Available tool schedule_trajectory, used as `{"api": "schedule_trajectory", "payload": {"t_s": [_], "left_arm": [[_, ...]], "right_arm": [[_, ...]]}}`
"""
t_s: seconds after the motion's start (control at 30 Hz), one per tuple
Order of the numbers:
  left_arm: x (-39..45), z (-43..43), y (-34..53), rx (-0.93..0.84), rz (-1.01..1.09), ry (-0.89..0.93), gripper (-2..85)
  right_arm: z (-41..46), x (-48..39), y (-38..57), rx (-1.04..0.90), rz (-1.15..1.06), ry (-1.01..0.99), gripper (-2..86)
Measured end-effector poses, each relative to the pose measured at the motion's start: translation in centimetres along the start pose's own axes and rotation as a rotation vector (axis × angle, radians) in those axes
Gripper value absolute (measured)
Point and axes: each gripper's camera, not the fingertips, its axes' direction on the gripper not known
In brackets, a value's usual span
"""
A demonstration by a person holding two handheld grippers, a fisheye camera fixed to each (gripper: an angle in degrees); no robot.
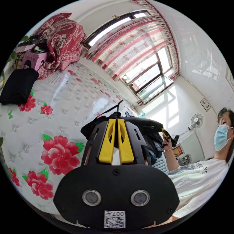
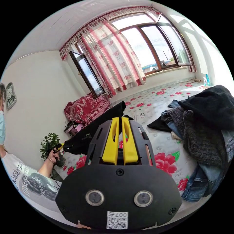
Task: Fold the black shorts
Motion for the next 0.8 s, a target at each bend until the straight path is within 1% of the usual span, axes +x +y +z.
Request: {"api": "schedule_trajectory", "payload": {"t_s": [0.07,0.13,0.2,0.23,0.3,0.33,0.37,0.4,0.5,0.63,0.7,0.8], "left_arm": [[1.7,-0.6,0.6,-0.021,0.05,0.006,-0.8],[2.4,-0.4,2.6,-0.089,0.069,-0.016,-0.7],[1.6,1.0,7.0,-0.245,0.045,-0.098,-0.3],[1.2,1.5,8.3,-0.29,0.033,-0.13,-0.2],[-1.6,3.7,14.4,-0.475,-0.078,-0.261,1.2],[-2.4,4.2,15.9,-0.513,-0.119,-0.291,1.8],[-3.9,4.6,18.6,-0.568,-0.199,-0.335,3.3],[-4.9,4.5,20.5,-0.578,-0.261,-0.344,5.0],[-5.1,3.4,21.6,-0.516,-0.298,-0.355,6.2],[-4.2,3.9,19.0,-0.445,-0.224,-0.391,7.1],[-3.8,6.0,17.0,-0.425,-0.178,-0.38,8.0],[-3.7,9.8,15.3,-0.436,-0.118,-0.401,8.2]], "right_arm": [[-3.0,-0.4,1.0,0.044,-0.026,-0.001,0.0],[-4.7,-0.1,3.5,0.027,-0.031,0.036,0.0],[-4.8,1.6,8.8,-0.108,0.025,0.128,0.4],[-4.5,2.2,10.5,-0.155,0.051,0.158,0.6],[-2.8,5.2,17.7,-0.374,0.212,0.233,1.7],[-2.3,6.0,19.5,-0.434,0.264,0.252,2.2],[-1.5,7.1,22.8,-0.535,0.35,0.279,3.1],[-1.2,7.7,25.3,-0.589,0.4,0.287,3.8],[-0.8,7.9,26.7,-0.602,0.439,0.296,5.3],[1.7,7.5,23.7,-0.574,0.348,0.294,6.5],[4.6,7.1,20.9,-0.547,0.272,0.289,7.3],[9.4,6.6,17.8,-0.526,0.224,0.255,8.3]]}}
